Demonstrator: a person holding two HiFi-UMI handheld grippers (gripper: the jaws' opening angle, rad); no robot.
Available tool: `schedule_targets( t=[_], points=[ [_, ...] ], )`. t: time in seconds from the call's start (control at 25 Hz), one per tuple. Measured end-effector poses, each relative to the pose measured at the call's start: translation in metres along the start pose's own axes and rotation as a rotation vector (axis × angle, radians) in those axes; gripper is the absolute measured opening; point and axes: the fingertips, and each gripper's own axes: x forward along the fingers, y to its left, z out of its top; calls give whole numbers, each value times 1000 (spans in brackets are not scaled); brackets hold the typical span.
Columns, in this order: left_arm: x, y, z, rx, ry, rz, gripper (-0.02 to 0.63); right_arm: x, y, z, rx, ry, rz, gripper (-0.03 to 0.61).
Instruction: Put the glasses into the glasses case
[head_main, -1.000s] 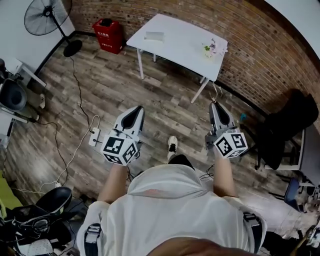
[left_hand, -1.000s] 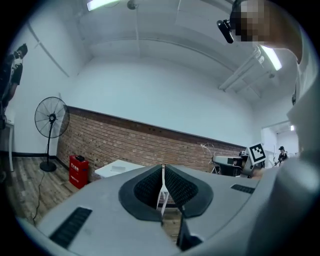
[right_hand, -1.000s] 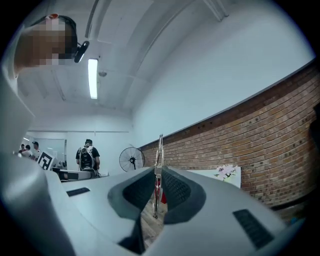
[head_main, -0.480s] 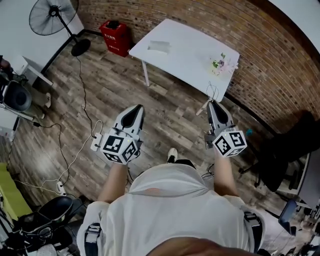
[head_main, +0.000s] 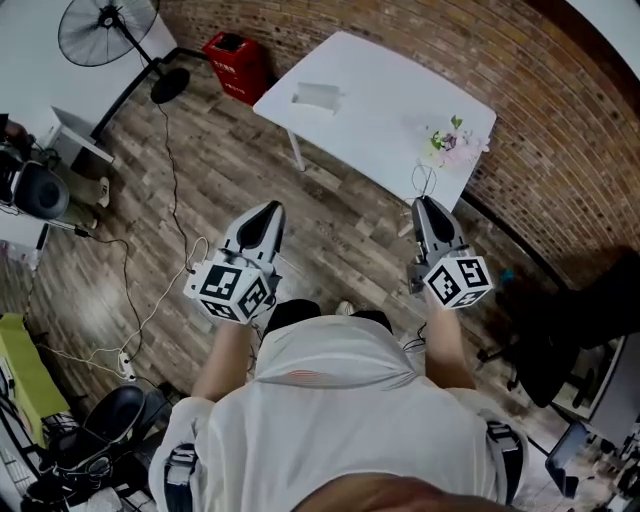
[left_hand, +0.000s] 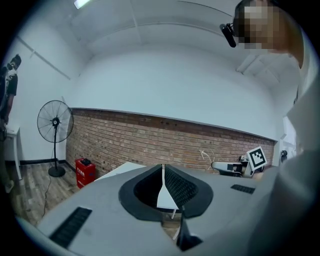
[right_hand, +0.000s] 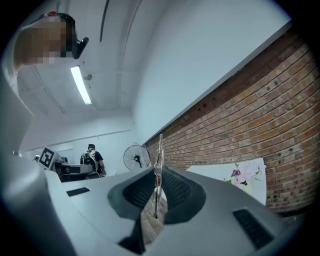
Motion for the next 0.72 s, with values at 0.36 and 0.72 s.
schedule_targets(
  t=[0.36,0.72],
  points=[
    [81,44,-2,-32,16,-43,26,74,-36,0,-14,34,-12,92],
    [180,148,29,-36,19,-116,26,204,-45,12,-7,41,-58,93]
  ],
)
